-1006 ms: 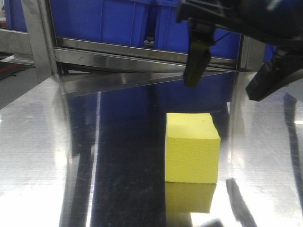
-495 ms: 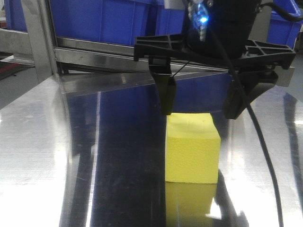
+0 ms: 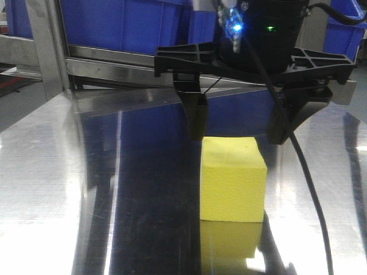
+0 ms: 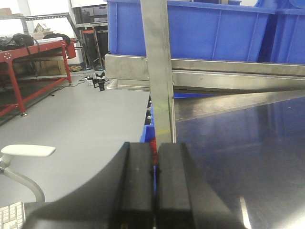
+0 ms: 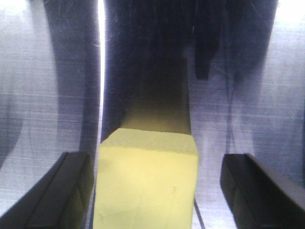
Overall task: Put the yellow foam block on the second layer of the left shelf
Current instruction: 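Lower the open right gripper over the yellow foam block, then close the right gripper around the yellow foam block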
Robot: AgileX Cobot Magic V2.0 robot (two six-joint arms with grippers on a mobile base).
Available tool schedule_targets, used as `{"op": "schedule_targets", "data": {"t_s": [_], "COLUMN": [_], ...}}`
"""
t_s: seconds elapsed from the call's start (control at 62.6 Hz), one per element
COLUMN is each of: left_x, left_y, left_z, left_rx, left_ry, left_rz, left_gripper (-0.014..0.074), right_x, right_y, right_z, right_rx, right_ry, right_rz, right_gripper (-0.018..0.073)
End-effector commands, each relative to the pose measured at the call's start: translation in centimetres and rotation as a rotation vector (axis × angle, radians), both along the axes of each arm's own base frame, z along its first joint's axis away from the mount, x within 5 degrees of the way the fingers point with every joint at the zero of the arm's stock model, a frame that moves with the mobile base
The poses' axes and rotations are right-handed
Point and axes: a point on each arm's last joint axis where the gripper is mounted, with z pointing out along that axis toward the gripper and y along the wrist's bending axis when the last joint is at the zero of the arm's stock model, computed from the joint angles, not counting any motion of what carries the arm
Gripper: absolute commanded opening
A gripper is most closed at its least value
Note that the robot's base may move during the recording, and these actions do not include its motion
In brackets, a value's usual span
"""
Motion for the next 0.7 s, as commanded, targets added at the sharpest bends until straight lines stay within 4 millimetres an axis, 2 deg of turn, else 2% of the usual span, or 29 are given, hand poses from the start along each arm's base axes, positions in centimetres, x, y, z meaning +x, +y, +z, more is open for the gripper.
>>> {"op": "schedule_targets", "data": {"t_s": [0.0, 0.287, 0.686], "left_x": [-0.1, -0.1, -0.1], "left_y": [0.0, 0.0, 0.0], "left_z": [0.0, 0.0, 0.0], "left_rx": [-0.008, -0.008, -0.008], "left_ry": [-0.075, -0.075, -0.075], "left_rz": [0.001, 0.001, 0.001], "left_gripper": [0.0124, 0.0124, 0.0124], "right_x": [0.1, -0.1, 0.6], "right_y": [-0.1, 0.6, 1.4], "right_z": [2.2, 1.6, -1.5], "right_rx": [0.041, 0.028, -0.030], "right_ry": [-0.082, -0.069, 0.007], "right_rz": [0.010, 0.030, 0.015], "right_gripper": [0.0634, 0.0634, 0.0634]}}
